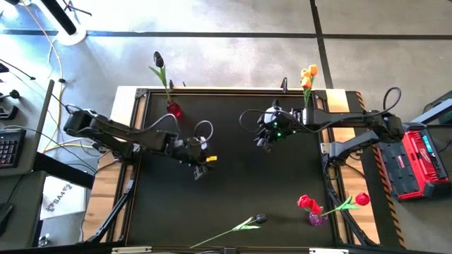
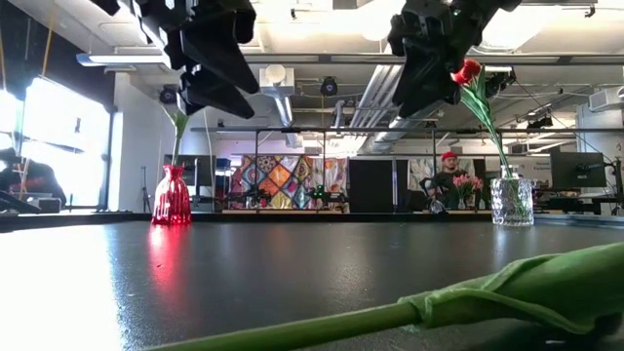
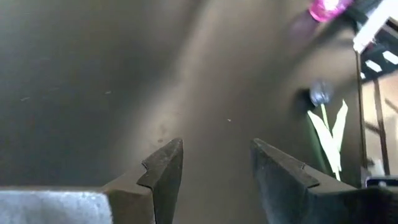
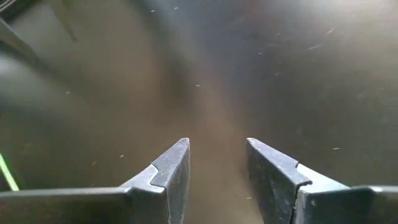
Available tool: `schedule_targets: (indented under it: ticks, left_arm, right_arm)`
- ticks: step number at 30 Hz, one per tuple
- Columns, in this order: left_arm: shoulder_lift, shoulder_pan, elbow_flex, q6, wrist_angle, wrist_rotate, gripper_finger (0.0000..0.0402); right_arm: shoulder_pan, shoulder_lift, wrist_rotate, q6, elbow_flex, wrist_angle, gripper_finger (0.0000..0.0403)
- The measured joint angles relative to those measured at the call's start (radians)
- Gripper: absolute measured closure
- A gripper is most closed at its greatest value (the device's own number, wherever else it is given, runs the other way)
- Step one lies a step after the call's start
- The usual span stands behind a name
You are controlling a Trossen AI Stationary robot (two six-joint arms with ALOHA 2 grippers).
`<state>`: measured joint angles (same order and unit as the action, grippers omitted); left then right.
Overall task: Sort flowers into vase by color
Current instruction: Put the black tulip into the red vase
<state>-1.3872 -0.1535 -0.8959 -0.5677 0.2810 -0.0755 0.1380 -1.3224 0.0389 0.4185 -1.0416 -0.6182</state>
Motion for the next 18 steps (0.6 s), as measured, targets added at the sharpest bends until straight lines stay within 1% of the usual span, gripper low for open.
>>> schedule_targets:
  ticks: [3, 6, 11, 15, 18]
  left_arm:
    - [-0.040, -0.009, 0.000, 0.036, -0.040, 0.044, 0.0229]
    - [-0.078, -0.013, 0.000, 0.024, -0.079, 0.097, 0.0229]
    - [-0.138, -0.039, 0.000, 0.012, -0.163, 0.171, 0.0229]
    - [-0.178, -0.097, 0.000, -0.009, -0.235, 0.176, 0.0229]
    - [-0.198, -0.151, 0.000, -0.037, -0.260, 0.149, 0.0229]
  right_arm:
    - [-0.020, 0.000, 0.006, 0.030, 0.000, 0.002, 0.0258]
    - [-0.036, 0.000, -0.014, 0.080, 0.000, 0.003, 0.0258]
    - [-0.067, 0.000, -0.077, 0.259, 0.000, 0.052, 0.0258]
    - [-0.116, 0.000, -0.116, 0.343, 0.000, 0.129, 0.0258]
    - [-0.156, 0.000, -0.155, 0.408, 0.000, 0.164, 0.0258]
